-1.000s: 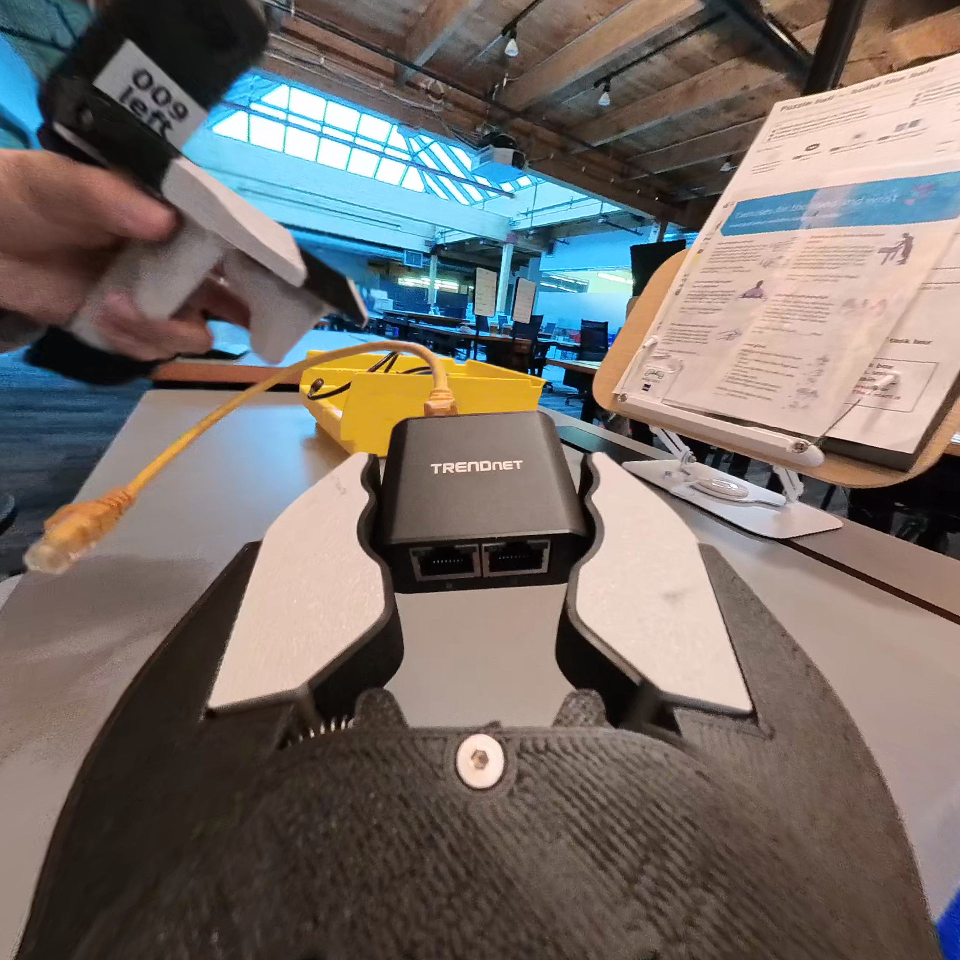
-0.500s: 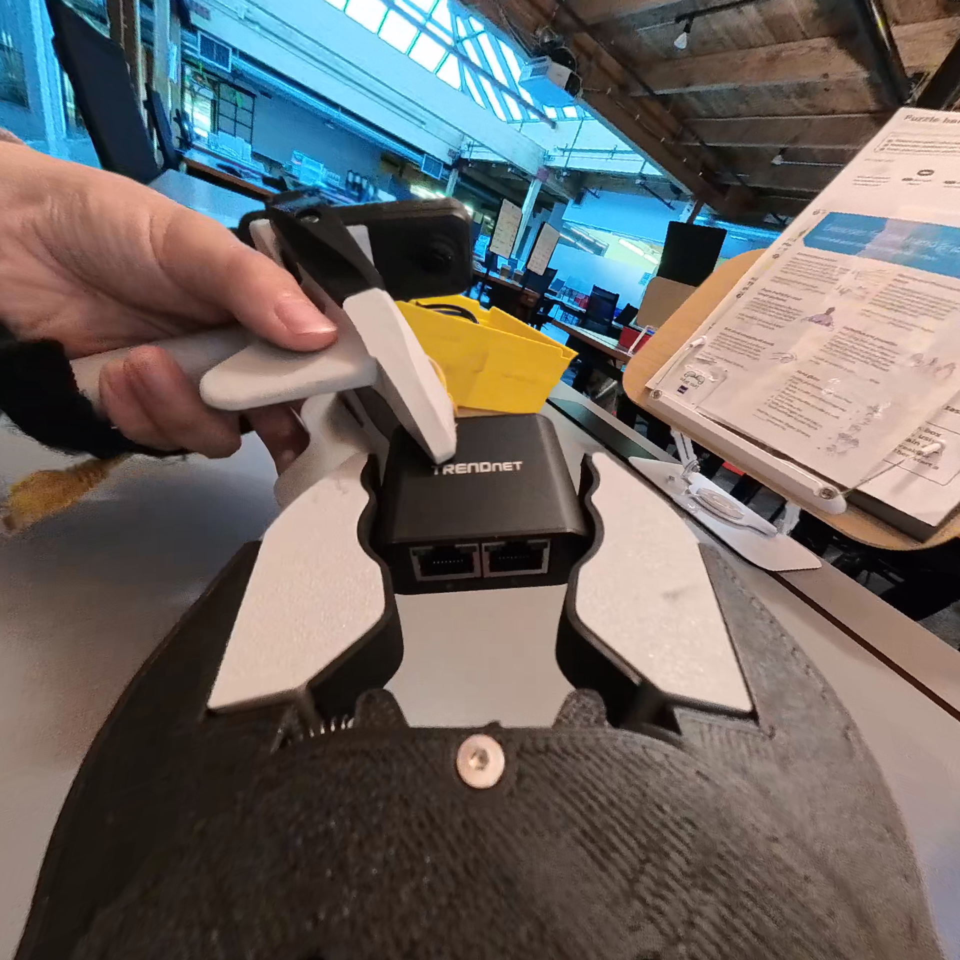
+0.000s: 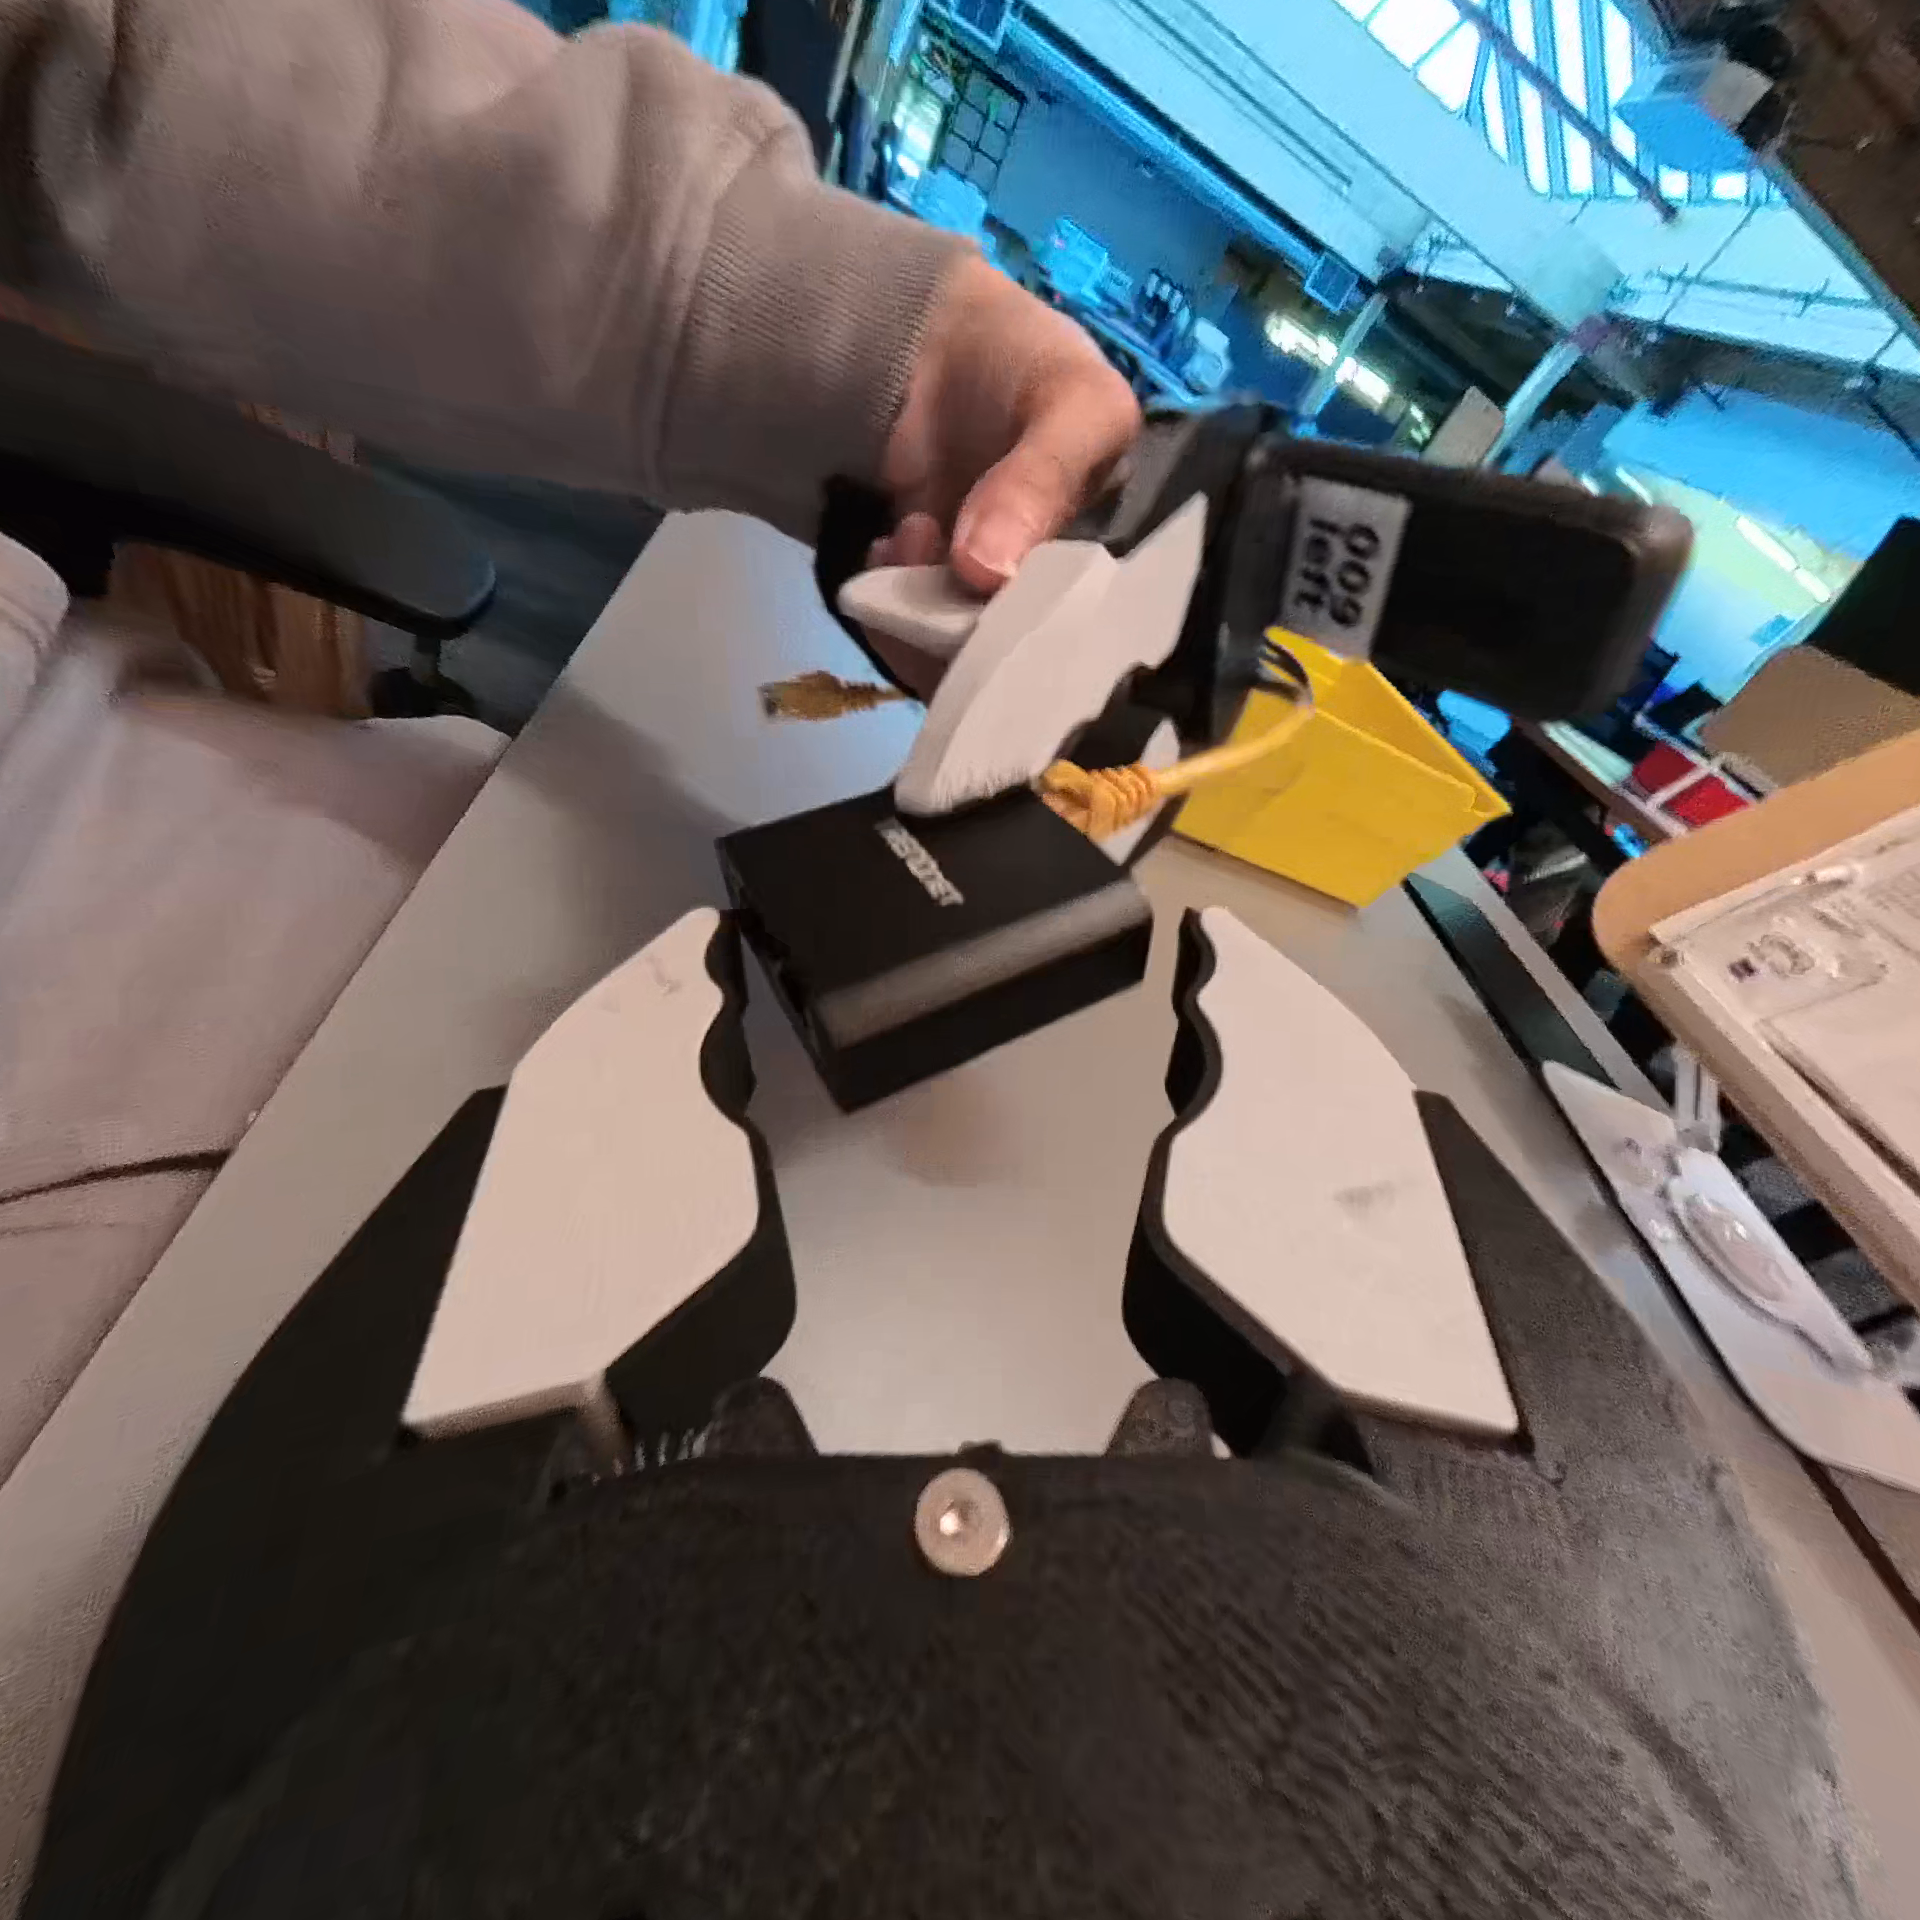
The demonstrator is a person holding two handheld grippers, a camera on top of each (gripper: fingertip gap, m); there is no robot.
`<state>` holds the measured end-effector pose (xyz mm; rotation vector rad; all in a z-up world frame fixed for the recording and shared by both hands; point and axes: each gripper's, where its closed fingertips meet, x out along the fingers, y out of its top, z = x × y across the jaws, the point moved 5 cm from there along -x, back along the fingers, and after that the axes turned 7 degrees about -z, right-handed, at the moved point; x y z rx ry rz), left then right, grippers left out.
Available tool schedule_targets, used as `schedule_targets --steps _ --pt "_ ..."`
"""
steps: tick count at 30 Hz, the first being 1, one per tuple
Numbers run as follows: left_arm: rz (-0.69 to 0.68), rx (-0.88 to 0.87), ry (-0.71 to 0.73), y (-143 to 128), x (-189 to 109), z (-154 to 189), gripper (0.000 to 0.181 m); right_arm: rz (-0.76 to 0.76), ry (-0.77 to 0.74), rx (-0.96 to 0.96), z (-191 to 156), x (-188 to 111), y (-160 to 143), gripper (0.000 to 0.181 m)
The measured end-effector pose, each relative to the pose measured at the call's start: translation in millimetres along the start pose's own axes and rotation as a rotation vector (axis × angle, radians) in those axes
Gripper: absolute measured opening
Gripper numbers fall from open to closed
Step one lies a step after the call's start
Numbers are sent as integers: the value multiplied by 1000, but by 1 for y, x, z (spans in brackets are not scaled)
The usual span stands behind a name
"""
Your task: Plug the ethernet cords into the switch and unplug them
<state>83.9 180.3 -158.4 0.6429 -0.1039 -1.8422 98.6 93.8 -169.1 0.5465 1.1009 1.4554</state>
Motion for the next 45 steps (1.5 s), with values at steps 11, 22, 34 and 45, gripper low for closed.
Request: schedule_targets --steps 11,22,34,45 --pt "566 9 325 31 -31 -17 40 -183 -520 58 47 4 -13 69" --pt "834 -70 -237 20 -9 -12 32 -42 -683 122 41 19 2 66" --pt "179 11 153 -12 -26 -12 24 -130 -225 -139 15 3 21 94" --pt "-294 67 110 -15 -6 -5 24 -184 -107 -141 -7 36 3 80"
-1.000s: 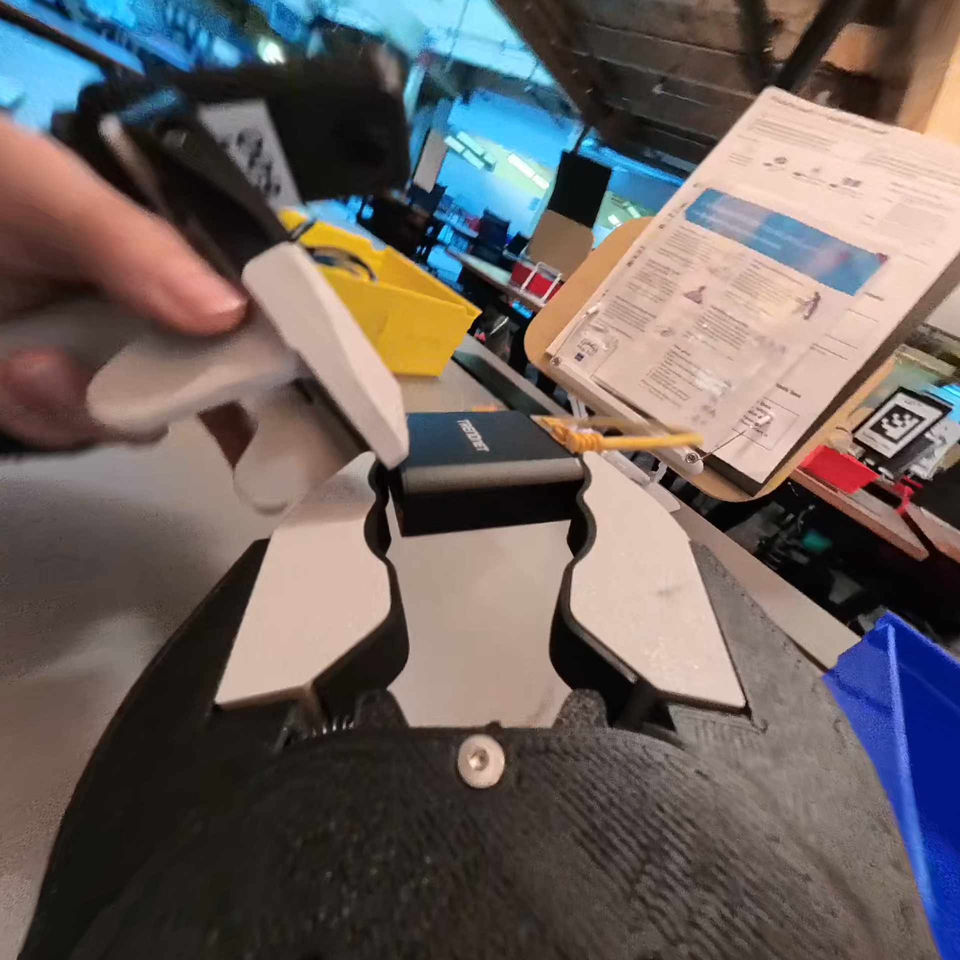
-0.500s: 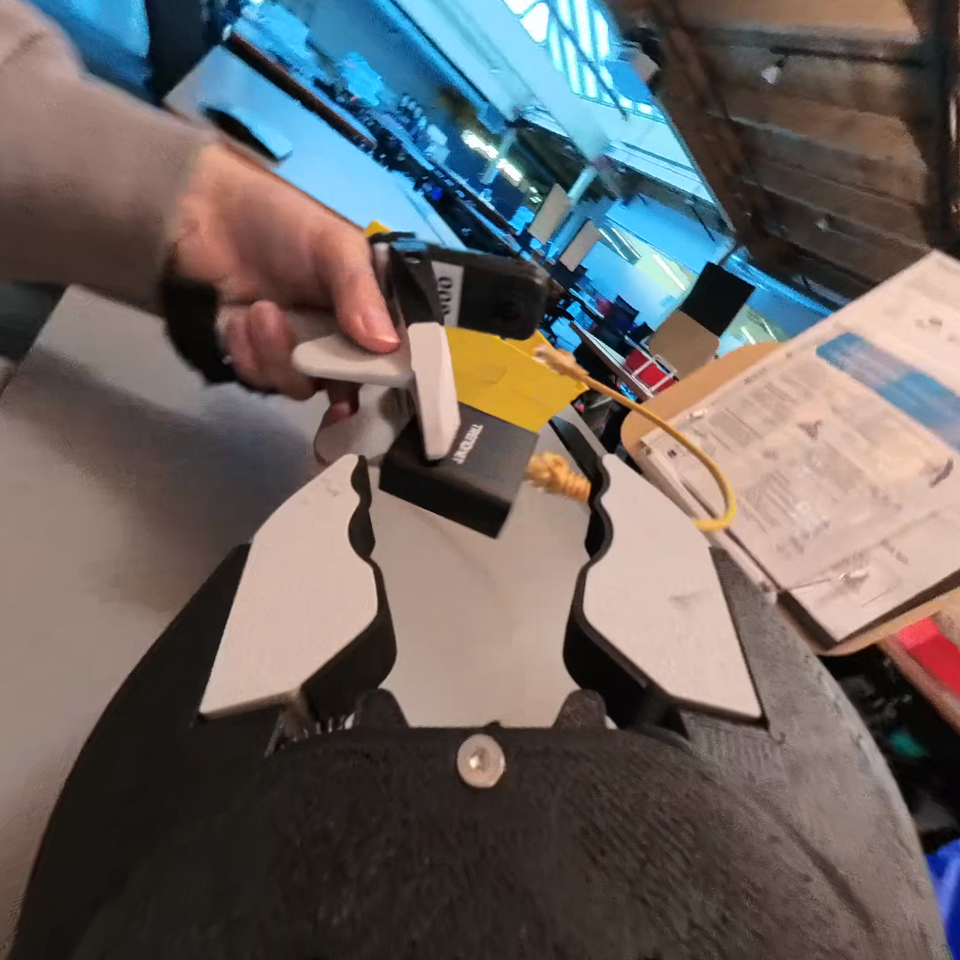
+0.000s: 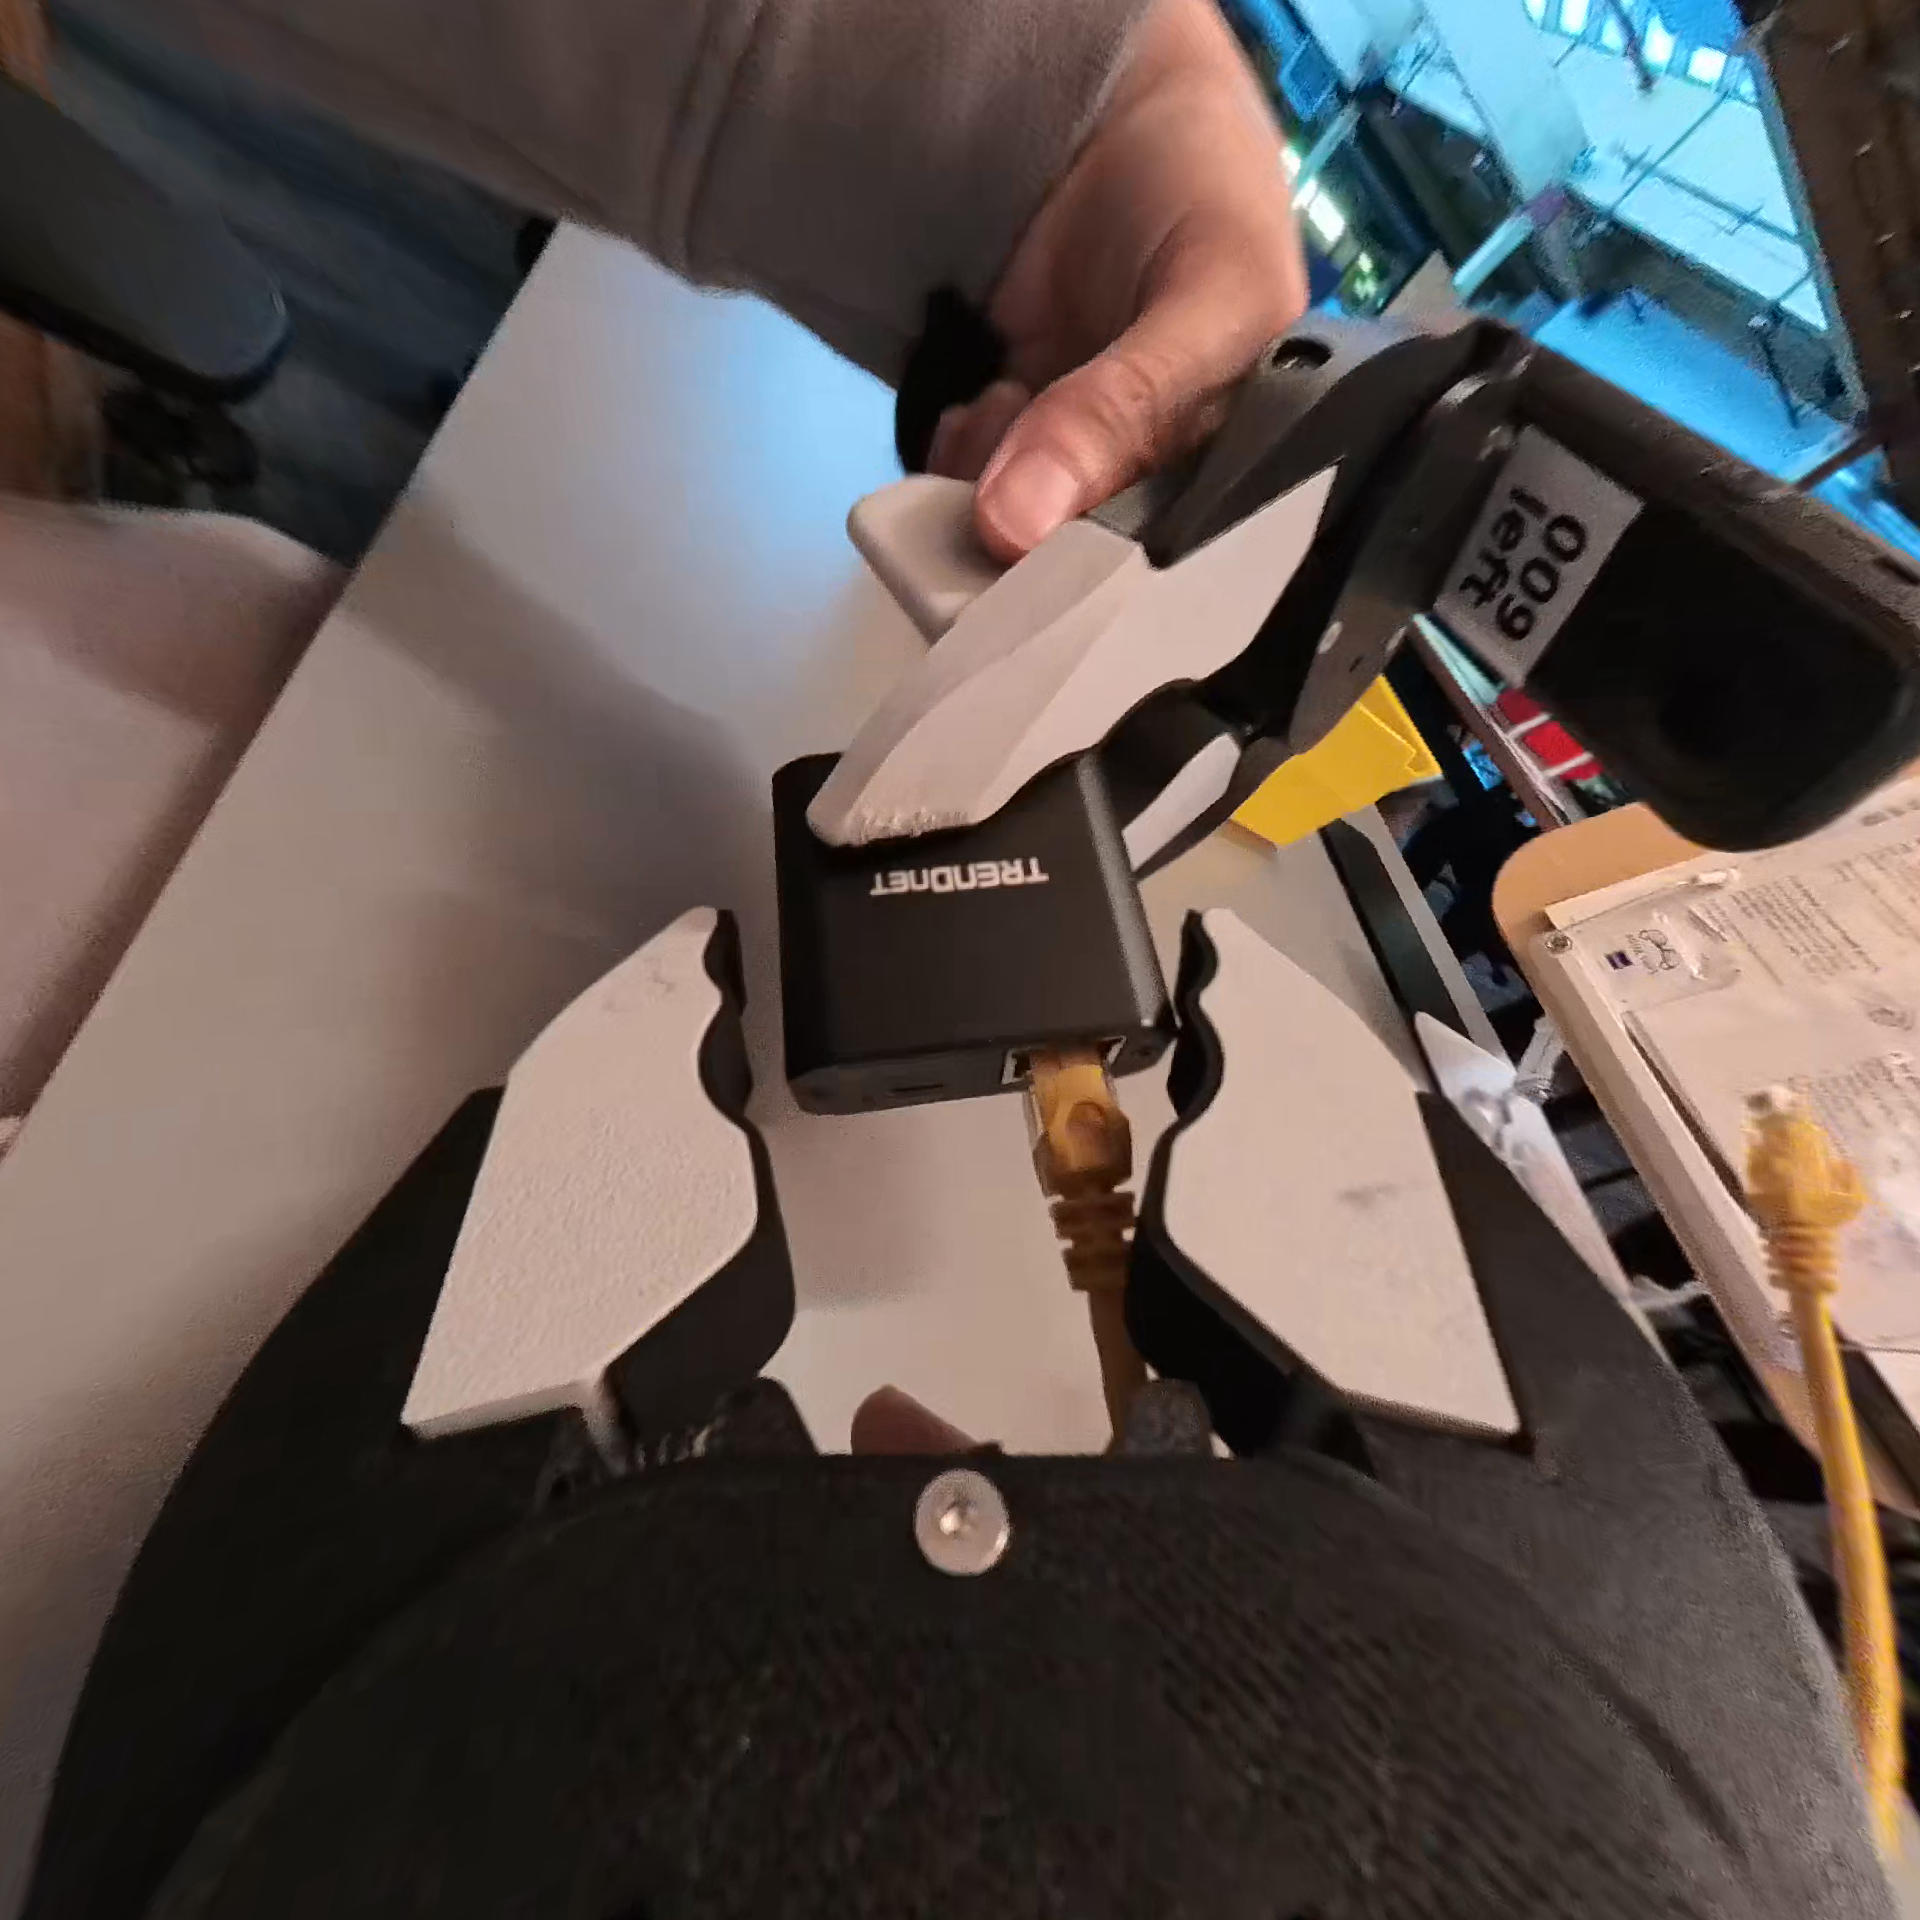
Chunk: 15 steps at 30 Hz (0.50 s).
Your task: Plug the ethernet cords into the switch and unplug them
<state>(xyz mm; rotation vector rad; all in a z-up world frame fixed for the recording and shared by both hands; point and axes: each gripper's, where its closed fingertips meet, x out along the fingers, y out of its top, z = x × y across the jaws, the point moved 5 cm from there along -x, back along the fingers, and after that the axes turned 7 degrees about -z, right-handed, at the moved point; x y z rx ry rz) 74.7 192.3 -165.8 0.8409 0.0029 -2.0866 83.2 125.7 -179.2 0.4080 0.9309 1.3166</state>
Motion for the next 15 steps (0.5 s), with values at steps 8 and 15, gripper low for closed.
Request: schedule_targets --steps 8,15 --pt "49 56 -191 0 -2 -3 24 138 52 147 5 -8 -3 67" --pt "-19 101 -201 1 0 -3 24 227 91 177 2 -8 -2 62"
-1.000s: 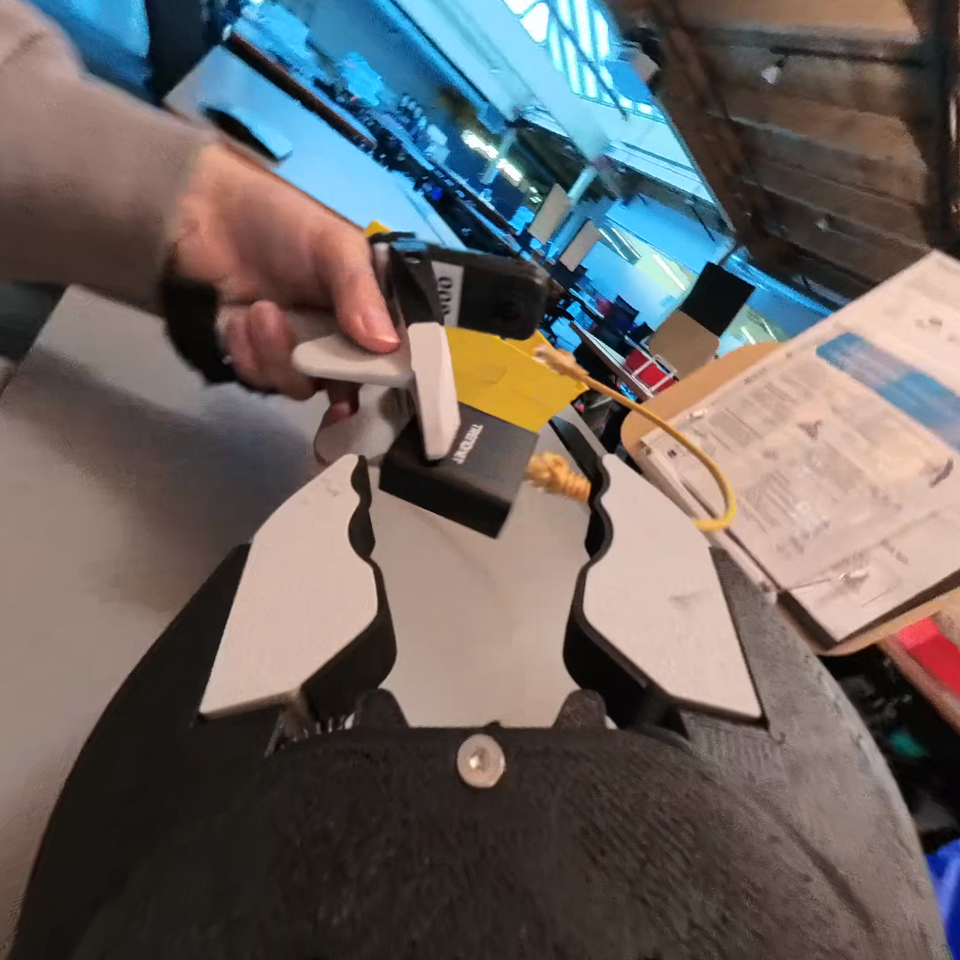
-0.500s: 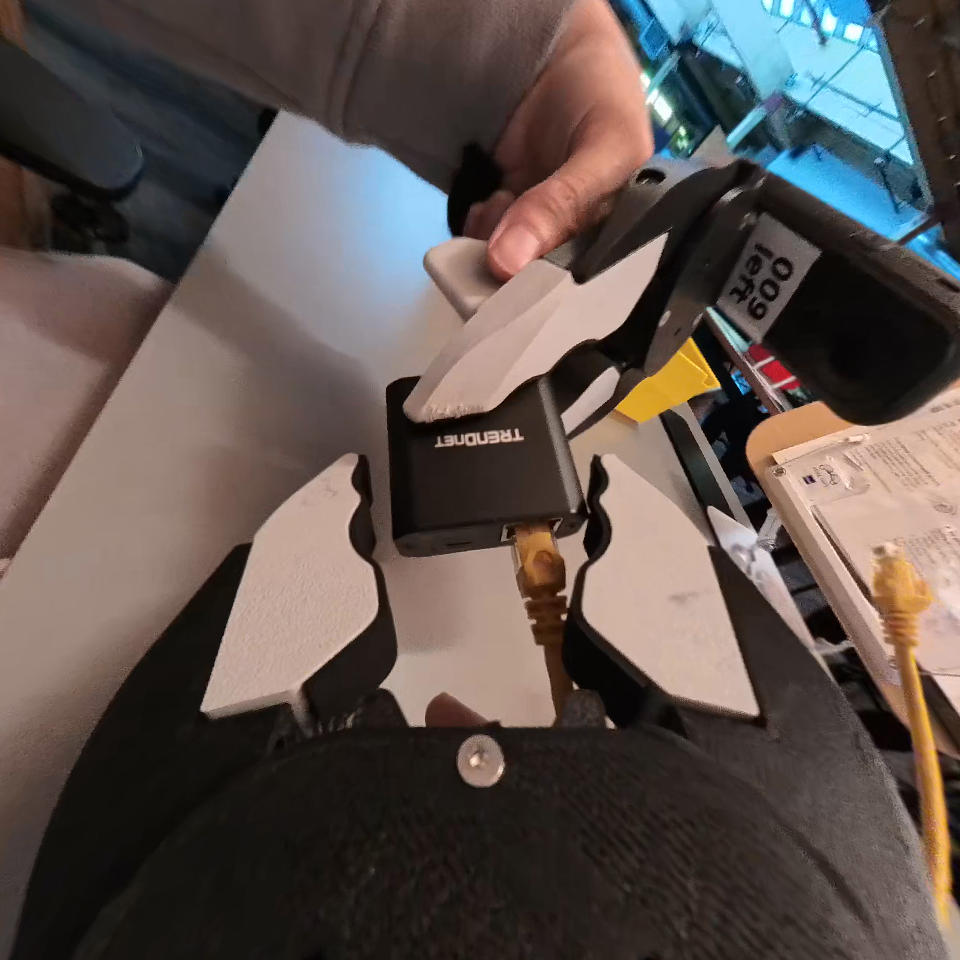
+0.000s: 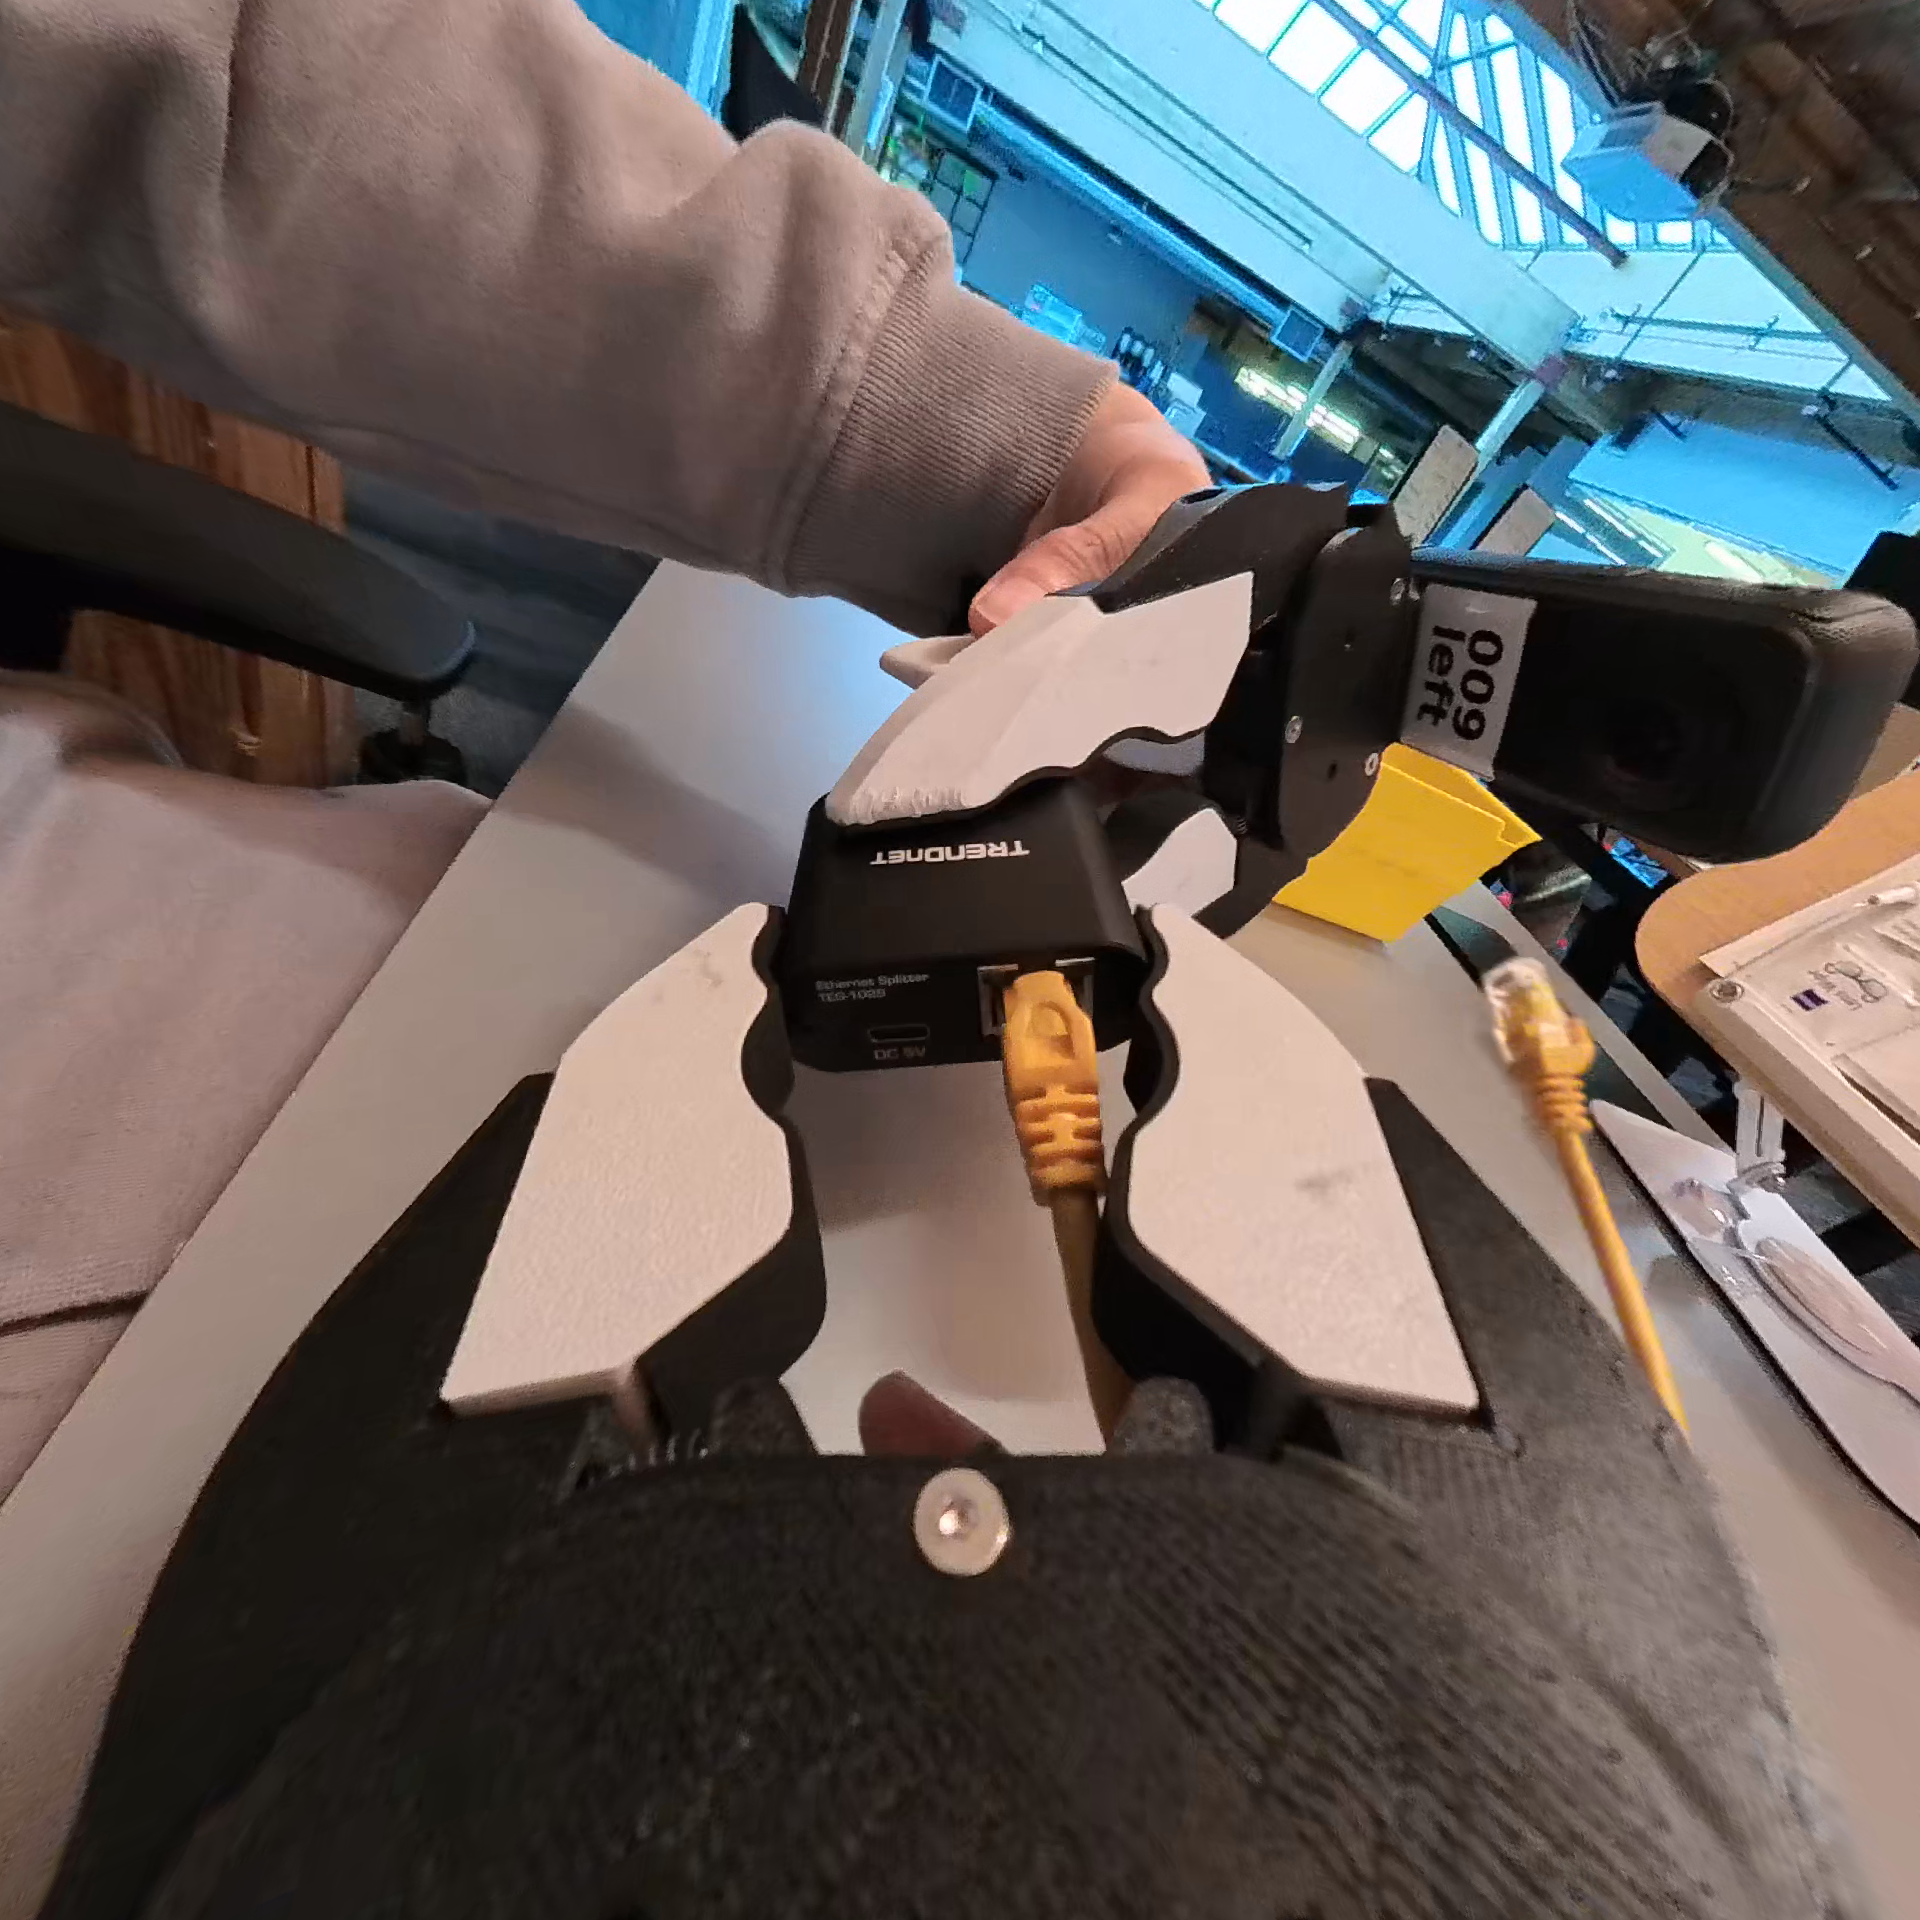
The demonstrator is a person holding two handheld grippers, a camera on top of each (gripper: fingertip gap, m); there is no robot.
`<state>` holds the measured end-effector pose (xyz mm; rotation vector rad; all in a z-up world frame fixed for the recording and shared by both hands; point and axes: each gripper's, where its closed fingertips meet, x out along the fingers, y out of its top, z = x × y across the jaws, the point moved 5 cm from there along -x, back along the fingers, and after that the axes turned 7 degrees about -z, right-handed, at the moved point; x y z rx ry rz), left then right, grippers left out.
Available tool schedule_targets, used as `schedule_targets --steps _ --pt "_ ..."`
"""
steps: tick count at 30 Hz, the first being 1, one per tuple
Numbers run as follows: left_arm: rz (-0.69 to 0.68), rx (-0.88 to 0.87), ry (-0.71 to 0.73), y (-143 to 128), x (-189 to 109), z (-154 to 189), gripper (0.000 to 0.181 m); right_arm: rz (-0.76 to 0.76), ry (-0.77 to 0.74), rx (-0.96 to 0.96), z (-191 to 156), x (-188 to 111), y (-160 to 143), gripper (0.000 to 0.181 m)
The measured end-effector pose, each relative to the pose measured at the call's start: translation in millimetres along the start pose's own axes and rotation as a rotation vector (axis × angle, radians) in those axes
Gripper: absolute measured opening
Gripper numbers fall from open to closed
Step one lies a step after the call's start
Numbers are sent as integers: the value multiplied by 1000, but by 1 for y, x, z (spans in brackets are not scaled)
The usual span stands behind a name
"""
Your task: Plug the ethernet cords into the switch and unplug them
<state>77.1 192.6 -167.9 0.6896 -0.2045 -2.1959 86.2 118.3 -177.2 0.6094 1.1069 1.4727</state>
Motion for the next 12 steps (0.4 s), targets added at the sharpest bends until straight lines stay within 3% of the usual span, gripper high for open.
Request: schedule_targets --steps 3,7,10,12 --pt "49 3 22 4 -4 -4 25 -8 -26 34 5 0 -5 62" --pt "375 -1 205 20 -29 -12 34 26 -167 201 29 -10 -15 62" --pt "544 33 431 20 -51 -3 37 104 -231 291 40 -23 -22 62" --pt "617 57 673 8 -71 8 37 134 -275 336 48 -30 -25 62"
